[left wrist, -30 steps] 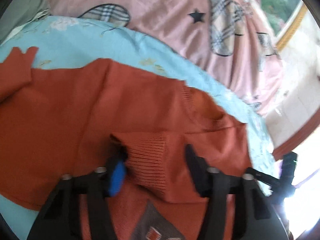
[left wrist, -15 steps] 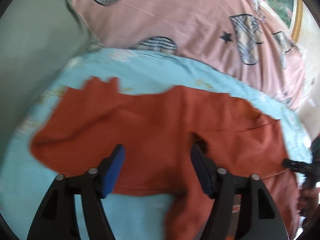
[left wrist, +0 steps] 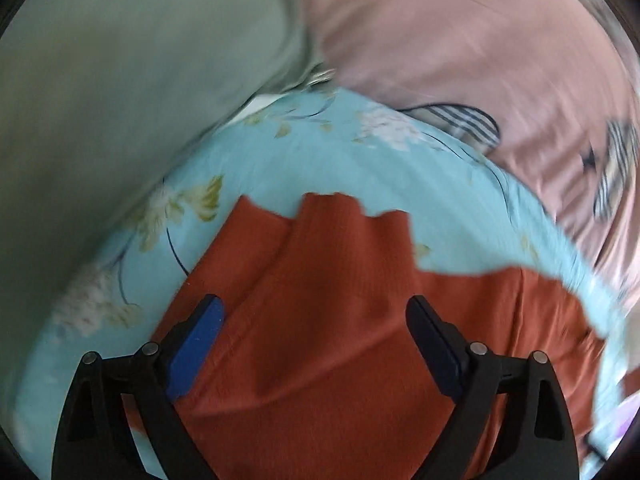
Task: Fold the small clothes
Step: 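Lift the cuff with the left gripper and lay the sleeve across the body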
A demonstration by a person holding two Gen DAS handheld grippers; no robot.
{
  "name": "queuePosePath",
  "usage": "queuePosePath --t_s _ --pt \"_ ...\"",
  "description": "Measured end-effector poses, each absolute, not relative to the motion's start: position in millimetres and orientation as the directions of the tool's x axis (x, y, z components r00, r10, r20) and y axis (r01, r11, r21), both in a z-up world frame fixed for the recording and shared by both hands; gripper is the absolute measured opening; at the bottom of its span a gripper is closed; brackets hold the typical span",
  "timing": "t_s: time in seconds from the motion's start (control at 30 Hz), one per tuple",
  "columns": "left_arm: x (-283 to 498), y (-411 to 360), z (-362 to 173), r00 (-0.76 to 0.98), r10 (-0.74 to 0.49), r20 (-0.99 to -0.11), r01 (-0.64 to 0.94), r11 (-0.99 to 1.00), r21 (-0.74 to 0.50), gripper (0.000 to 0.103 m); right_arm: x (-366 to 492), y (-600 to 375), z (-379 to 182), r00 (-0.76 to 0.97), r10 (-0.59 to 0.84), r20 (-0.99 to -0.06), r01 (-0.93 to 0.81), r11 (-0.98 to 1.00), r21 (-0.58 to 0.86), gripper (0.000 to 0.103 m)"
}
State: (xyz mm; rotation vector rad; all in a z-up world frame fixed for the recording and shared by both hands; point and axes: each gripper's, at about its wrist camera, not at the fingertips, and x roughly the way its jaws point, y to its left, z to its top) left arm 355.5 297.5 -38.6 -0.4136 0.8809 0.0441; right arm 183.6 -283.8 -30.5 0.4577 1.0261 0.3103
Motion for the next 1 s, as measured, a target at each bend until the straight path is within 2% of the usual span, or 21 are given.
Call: queuePosePath --t_s 0.07,0.13,0.17,0.23,0.37,0.5,0.77,0.87,1.0 --pt "359 304 -48 0.639 -0.164 -0.752 -0.209 0.903 -0.375 0.082 183 -283 -32 0.485 0.456 -0.747 -0.033 0.862 0.505 0.060" --pt "360 301 -51 0.646 -0.154 -0.748 -0.191 0.916 -0.354 0.058 183 -282 -36 0.476 0.459 -0.750 -0.027 0.860 0.509 0.060" --pt "358 298 -51 0.649 -0.162 -0.743 -0.170 0.922 -0.349 0.050 182 -281 -37 0.471 0.462 -0.752 -0.024 0.859 0.512 0.060" --pt "355 291 -48 0.649 -0.200 -0.734 -0.126 0.923 -0.363 0.013 182 -278 -42 0.461 0.469 -0.753 -0.021 0.854 0.520 0.060" --pt "339 274 -33 0.687 -0.213 -0.695 -0.078 0.929 -0.361 0.011 179 -269 -42 0.455 0.485 -0.747 -0.036 0.848 0.528 0.060" --pt "321 254 -12 0.721 -0.276 -0.636 -0.029 0.905 -0.425 0.010 175 -265 -34 0.466 0.493 -0.735 -0.058 0.846 0.531 0.060" --pt "276 128 47 0.733 -0.486 -0.476 0.232 0.837 -0.496 0.010 169 -284 -27 0.508 0.492 -0.707 -0.027 0.830 0.558 0.060" --pt "265 67 51 0.705 -0.527 -0.474 0.304 0.829 -0.469 0.010 166 -297 -28 0.519 0.486 -0.703 -0.002 0.823 0.568 0.060" --pt "258 -12 34 0.648 -0.545 -0.532 0.384 0.837 -0.389 0.010 160 -316 -28 0.536 0.481 -0.693 0.031 0.809 0.586 0.060"
